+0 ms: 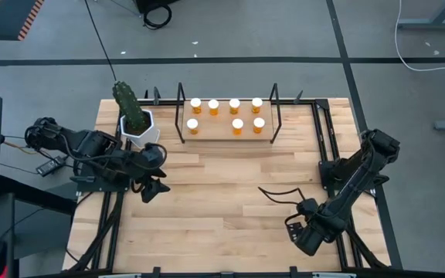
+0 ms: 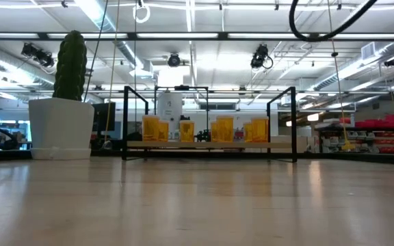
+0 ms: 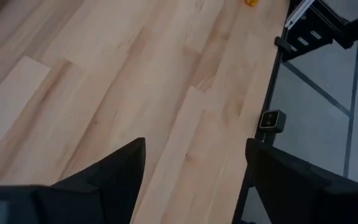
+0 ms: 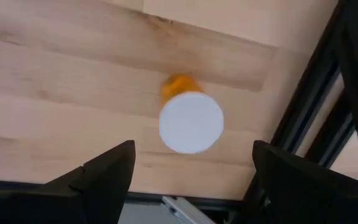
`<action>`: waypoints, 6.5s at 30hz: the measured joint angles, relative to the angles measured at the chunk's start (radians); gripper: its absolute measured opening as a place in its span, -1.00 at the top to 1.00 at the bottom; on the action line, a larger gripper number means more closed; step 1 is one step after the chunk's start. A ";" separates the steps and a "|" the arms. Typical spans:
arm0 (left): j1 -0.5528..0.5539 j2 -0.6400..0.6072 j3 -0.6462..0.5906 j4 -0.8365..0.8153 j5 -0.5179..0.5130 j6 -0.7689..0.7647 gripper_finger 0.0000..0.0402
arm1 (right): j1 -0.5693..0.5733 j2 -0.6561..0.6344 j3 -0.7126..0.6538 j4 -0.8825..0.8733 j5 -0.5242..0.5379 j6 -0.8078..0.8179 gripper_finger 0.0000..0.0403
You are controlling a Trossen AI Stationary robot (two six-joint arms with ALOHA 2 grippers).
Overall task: Pick and place medicine bottles onto shelf by color
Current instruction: Put the orange pill bottle on the shelf
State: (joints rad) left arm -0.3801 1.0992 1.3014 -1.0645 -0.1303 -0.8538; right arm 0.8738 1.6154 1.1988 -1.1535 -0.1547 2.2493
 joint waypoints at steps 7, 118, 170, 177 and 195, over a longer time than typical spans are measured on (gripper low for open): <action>0.002 0.000 0.000 0.008 0.000 -0.022 -0.40 | 0.000 0.000 -0.096 0.135 0.015 -0.018 -0.64; 0.000 0.000 0.000 0.001 0.000 -0.092 -0.40 | -0.830 0.365 0.344 0.332 0.094 -1.296 -0.14; -0.028 0.000 0.000 -0.001 -0.011 -0.109 -0.40 | -0.971 0.608 0.723 0.095 0.076 -1.514 -0.30; -0.041 0.000 0.000 -0.001 -0.011 -0.116 -0.40 | -0.979 0.608 0.723 0.095 0.081 -1.510 -0.58; -0.028 0.034 0.001 0.022 -0.180 0.119 -0.40 | -0.967 0.413 0.874 -0.139 0.103 -1.643 -0.63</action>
State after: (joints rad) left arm -0.4082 1.1335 1.3025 -1.0422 -0.3101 -0.7350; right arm -0.0935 2.0281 2.0729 -1.2927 -0.0513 0.6059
